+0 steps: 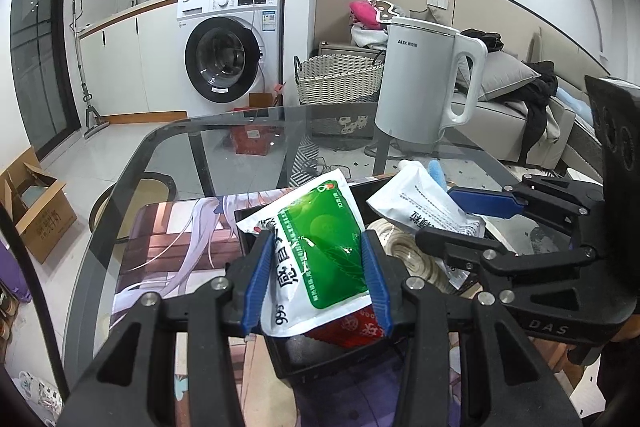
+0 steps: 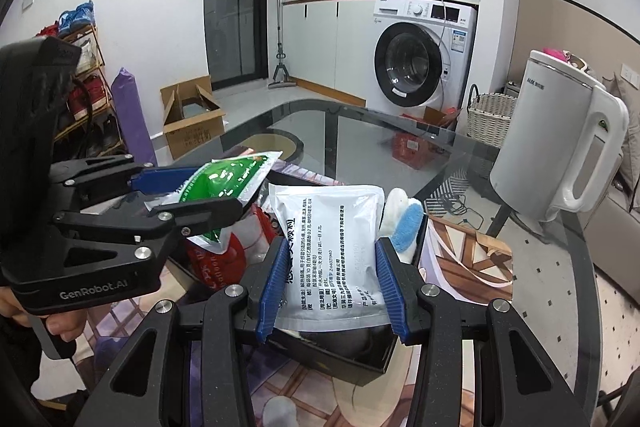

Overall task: Organize soft objects
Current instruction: 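Lift and carry both sachets with both tools over the box, then open both tools to drop the sachets into the box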

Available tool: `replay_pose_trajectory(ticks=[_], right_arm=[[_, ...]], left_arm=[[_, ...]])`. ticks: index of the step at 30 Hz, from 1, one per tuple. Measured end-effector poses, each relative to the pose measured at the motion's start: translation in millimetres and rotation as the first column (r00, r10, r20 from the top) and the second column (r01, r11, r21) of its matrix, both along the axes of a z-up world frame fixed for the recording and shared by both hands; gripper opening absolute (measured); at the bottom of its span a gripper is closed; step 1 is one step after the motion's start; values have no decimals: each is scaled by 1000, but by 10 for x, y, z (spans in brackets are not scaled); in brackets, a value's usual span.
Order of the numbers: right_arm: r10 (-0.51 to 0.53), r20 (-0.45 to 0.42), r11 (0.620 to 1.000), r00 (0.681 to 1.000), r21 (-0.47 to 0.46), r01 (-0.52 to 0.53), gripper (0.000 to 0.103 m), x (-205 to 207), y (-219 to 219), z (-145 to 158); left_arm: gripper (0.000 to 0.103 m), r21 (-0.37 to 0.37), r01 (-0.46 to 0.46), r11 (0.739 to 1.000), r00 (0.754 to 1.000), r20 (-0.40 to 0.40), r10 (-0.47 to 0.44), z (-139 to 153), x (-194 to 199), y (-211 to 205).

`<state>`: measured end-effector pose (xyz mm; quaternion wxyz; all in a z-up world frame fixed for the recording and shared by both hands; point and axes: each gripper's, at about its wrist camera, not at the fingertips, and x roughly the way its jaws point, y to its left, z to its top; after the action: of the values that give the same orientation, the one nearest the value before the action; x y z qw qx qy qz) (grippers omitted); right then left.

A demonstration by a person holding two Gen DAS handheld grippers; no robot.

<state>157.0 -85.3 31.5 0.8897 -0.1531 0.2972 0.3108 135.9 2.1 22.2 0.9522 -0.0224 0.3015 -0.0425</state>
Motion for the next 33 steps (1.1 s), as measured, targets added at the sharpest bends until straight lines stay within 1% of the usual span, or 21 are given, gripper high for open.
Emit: replay_pose_trajectory(ticks=[4, 11, 15, 18, 20, 22, 24, 27, 29, 31, 32, 33], right_arm=[[5, -7, 1000, 1000, -16, -5, 45, 96, 52, -66], [23, -20, 997, 1000, -73, -25, 45, 187, 187, -179], [28, -28, 996, 999, -80, -30, 46, 202, 195, -214], [67, -23, 994, 997, -82, -69, 58, 151, 203, -178], [81, -19, 994, 997, -71, -83, 75, 91, 171, -132], [75, 8, 995, 997, -68, -75, 80, 21, 115, -77], [63, 19, 996, 998, -60, -62, 80, -7, 39, -37], [27, 33, 997, 999, -71, -24, 81, 12, -40, -18], [14, 27, 997, 1000, -72, -12, 81, 32, -83, -20], [4, 29, 997, 1000, -74, -2, 83, 30, -113, -25], [3, 28, 998, 1000, -70, -1, 83, 27, -126, -25], [2, 29, 998, 1000, -67, 0, 83, 15, -137, -20]], left_arm=[[43, 3, 3, 1000, 1000, -11, -3, -31, 44, 9], [43, 11, 17, 1000, 1000, -16, -17, -48, 104, -40], [43, 8, 22, 1000, 1000, -17, -22, -50, 126, -56], [43, -2, 20, 1000, 1000, -20, -20, -38, 148, -40], [44, -2, 23, 1000, 1000, -21, -23, -43, 156, -42], [44, 4, 26, 1000, 999, -25, -25, -55, 171, -57], [45, 1, 29, 1000, 999, -29, -29, -78, 181, -63], [49, 2, 35, 999, 998, -47, -34, -113, 210, -85], [52, 10, 33, 999, 998, -53, -32, -134, 216, -101], [62, 18, 24, 1000, 998, -57, -23, -142, 219, -107], [64, 18, 20, 1000, 998, -62, -19, -145, 219, -103], [68, 10, 25, 1000, 997, -70, -24, -151, 217, -98]])
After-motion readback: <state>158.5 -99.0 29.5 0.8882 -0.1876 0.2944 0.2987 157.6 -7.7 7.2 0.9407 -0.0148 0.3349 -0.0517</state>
